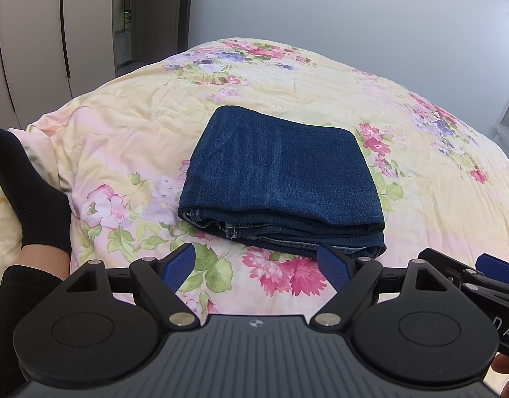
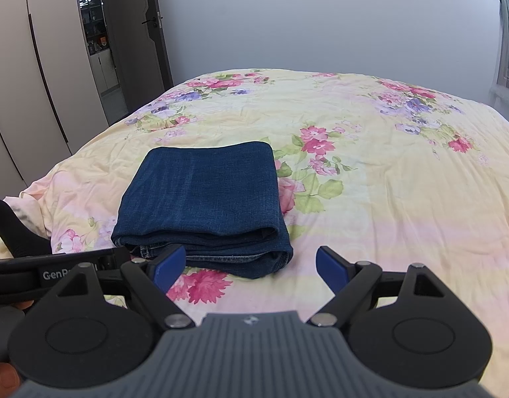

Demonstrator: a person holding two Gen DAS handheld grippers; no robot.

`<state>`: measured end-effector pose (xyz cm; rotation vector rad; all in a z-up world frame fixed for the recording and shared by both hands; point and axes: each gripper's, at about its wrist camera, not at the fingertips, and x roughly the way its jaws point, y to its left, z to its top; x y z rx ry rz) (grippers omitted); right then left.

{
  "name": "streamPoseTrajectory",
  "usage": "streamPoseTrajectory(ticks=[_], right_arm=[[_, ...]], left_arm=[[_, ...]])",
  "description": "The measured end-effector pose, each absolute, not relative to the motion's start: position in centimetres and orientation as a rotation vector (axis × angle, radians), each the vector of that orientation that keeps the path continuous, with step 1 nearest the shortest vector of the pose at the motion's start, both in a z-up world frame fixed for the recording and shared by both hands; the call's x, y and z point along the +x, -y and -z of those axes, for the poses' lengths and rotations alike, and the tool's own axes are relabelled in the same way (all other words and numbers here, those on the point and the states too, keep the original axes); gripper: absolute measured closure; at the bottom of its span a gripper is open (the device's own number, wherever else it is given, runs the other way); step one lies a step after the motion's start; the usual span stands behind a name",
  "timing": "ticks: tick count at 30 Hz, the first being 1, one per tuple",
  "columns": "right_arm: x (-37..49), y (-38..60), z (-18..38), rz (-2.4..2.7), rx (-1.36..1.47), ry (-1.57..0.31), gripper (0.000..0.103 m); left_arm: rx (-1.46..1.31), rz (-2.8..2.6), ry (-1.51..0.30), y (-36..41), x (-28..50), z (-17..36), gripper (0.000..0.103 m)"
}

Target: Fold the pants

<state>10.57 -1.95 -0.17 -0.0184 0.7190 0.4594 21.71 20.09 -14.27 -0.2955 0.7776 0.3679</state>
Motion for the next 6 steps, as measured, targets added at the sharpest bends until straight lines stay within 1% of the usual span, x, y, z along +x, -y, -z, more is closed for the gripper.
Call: streamPoseTrajectory(ticks=[6], right_arm=[[10.56, 1.98, 0.18, -0.458, -0.017, -0.719, 0.021]], left_arm=[[-0.288, -0.359, -0.764, -19.73, 21.51, 14.44, 0.006]])
